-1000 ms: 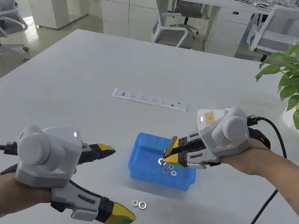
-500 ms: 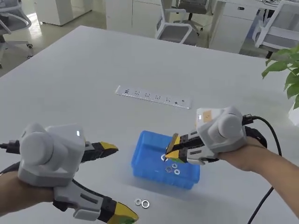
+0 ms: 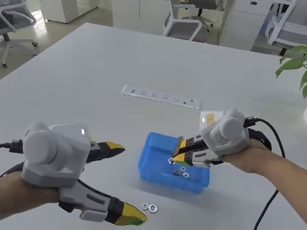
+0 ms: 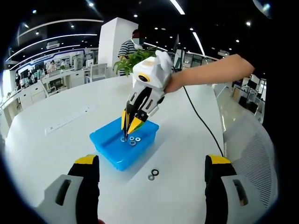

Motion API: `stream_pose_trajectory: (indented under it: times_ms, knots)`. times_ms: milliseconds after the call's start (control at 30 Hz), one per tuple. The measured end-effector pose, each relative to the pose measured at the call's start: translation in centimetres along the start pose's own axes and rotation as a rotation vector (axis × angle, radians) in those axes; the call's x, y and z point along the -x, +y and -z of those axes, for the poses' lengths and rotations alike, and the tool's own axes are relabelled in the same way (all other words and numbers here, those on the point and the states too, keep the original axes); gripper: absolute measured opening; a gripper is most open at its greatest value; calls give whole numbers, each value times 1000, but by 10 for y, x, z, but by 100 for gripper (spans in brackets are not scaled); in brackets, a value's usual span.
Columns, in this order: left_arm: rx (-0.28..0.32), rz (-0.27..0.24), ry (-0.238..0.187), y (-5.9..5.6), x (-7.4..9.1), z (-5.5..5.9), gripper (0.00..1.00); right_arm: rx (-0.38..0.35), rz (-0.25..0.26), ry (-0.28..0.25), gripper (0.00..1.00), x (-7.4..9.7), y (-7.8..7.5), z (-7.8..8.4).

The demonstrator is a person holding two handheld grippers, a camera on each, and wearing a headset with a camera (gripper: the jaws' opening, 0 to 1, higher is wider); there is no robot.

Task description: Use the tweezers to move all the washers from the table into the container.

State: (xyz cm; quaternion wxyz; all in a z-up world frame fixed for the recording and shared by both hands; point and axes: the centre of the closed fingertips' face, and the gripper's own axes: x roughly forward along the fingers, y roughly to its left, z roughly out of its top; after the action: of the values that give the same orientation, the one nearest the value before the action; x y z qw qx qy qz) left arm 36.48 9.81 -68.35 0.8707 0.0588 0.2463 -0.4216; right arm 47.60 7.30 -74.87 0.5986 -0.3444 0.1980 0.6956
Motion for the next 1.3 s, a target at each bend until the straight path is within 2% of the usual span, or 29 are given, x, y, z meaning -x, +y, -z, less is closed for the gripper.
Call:
stream_pose_trajectory:
  times_ms: [633, 800, 933, 1100, 1300]
  knots:
    - [10, -14, -5, 12, 0, -5, 99, -21, -18, 21, 9, -9, 0, 14]
    - [9, -5, -14, 18, -5, -15, 94, -34, -17, 11, 9, -10, 0, 14]
    - [-24, 8, -9, 25, -14, -26, 87, -29, -18, 13, 9, -10, 1, 14]
    - [-70, 48, -21, 28, -24, -41, 77, -25, -17, 16, 9, -9, 1, 14]
    - [-125, 82, -16, 33, -36, -49, 67, -17, -18, 21, 9, -8, 2, 15]
